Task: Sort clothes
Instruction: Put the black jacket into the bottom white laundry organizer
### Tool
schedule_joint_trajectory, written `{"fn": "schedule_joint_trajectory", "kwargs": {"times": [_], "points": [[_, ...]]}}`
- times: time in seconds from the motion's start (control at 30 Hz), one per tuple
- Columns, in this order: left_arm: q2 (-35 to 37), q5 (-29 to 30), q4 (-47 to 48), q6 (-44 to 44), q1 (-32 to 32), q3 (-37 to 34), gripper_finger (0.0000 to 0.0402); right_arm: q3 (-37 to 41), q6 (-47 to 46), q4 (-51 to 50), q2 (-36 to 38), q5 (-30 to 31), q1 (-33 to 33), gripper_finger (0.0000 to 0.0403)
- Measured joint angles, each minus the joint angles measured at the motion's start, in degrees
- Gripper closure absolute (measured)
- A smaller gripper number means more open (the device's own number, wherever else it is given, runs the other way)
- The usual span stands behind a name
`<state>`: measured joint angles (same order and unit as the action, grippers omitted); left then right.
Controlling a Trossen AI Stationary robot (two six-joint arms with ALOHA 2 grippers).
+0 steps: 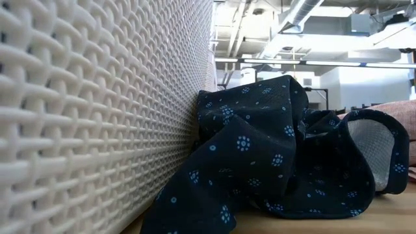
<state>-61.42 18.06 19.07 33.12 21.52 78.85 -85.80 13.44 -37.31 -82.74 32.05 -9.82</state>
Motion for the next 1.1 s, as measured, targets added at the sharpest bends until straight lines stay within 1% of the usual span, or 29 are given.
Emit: {"fn": "schedule_joint_trajectory", "kwargs": {"times": [0.07, 0.13, 0.37, 0.47, 0.6, 0.7, 0.8, 0.93, 1.1], "points": [[1.8, -0.8, -0.1, -0.2, -2.1, 0.0, 0.0377, 0.0, -0.1, -0.2, 0.0, 0.0, 0.0, 0.0180], [4.0, -2.9, 0.4, -0.4, -4.4, 0.0, 0.0377, 0.0, -0.1, -0.2, 0.0, 0.0, -0.2, 0.0180], [14.2, -14.0, 5.7, -4.4, -14.5, 0.0, 0.0377, 0.0, 0.6, -0.1, 0.0, 0.0, 0.0, 0.0180], [18.6, -20.7, 6.0, -6.1, -17.6, 0.0, 0.0377, 0.0, 0.7, 0.0, 0.0, 0.0, 0.5, 0.0180], [23.4, -33.8, 3.3, -8.0, -20.0, 0.0, 0.0377, 0.0, 0.7, 0.1, 0.0, -0.2, 1.6, 0.0180], [25.7, -42.5, 1.2, -9.6, -20.5, 0.2, 0.0377, 0.0, 0.5, 0.5, 0.0, -0.3, 2.3, 0.0180], [25.9, -48.4, 0.6, -10.5, -20.5, 0.2, 0.0375, 0.0, 0.5, 1.1, 0.0, -1.3, 2.9, 0.0180], [24.4, -51.4, 2.2, -10.4, -20.5, 0.1, 0.0367, 0.0, 0.5, 3.4, 0.0, -5.7, 3.5, 0.0180], [20.7, -51.8, 8.4, -8.0, -20.5, -0.7, 0.0375, 0.0, 0.5, 3.9, 0.0, -6.5, 3.6, 0.0180]]}}
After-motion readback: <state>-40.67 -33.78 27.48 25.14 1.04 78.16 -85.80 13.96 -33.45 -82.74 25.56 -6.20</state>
